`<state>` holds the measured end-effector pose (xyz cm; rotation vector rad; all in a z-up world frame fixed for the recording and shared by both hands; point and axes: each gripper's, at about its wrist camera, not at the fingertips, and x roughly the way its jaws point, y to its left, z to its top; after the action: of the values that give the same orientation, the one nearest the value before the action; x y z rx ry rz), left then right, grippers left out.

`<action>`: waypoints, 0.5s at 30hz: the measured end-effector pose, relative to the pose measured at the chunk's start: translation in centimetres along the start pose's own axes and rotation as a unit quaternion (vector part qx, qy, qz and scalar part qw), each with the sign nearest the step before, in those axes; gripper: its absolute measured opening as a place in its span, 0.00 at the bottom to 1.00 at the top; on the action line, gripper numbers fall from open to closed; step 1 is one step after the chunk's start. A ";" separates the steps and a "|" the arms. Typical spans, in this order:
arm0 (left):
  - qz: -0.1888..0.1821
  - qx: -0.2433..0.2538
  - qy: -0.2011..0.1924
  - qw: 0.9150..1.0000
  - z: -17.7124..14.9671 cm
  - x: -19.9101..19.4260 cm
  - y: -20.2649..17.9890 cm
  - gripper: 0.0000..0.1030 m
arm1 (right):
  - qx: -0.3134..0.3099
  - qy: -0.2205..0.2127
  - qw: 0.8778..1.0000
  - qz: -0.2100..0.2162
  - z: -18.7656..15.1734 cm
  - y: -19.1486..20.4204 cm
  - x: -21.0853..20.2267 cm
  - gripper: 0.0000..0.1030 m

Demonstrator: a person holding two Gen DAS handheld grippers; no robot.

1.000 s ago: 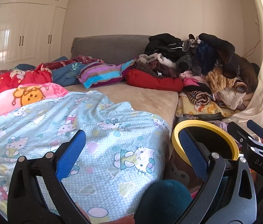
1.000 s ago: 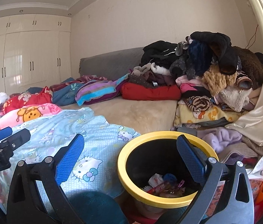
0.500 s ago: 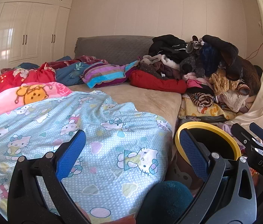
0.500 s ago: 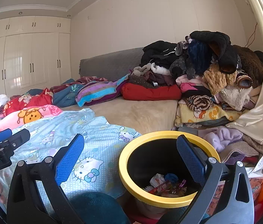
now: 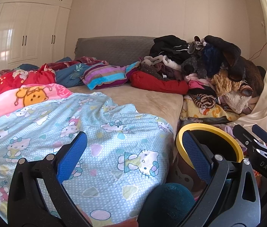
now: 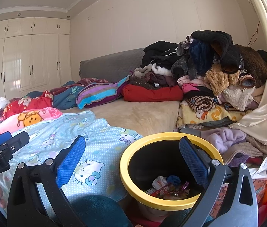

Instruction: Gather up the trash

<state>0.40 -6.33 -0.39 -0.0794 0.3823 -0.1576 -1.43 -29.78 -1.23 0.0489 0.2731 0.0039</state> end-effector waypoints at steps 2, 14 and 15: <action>0.000 0.000 0.000 1.000 0.0 0.0 0.0 0.89 | -0.001 -0.001 1.000 0.000 0.0 0.0 0.0 0.94; 0.001 0.000 -0.001 1.000 0.0 -0.1 0.0 0.89 | 0.002 -0.001 1.000 0.001 0.0 0.1 -0.1 0.94; 0.000 0.000 -0.001 1.000 0.0 -0.1 0.0 0.89 | 0.001 0.000 1.000 0.000 0.0 0.0 0.0 0.94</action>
<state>0.34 -6.36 -0.36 -0.0794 0.3802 -0.1579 -1.46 -29.77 -1.24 0.0502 0.2732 0.0041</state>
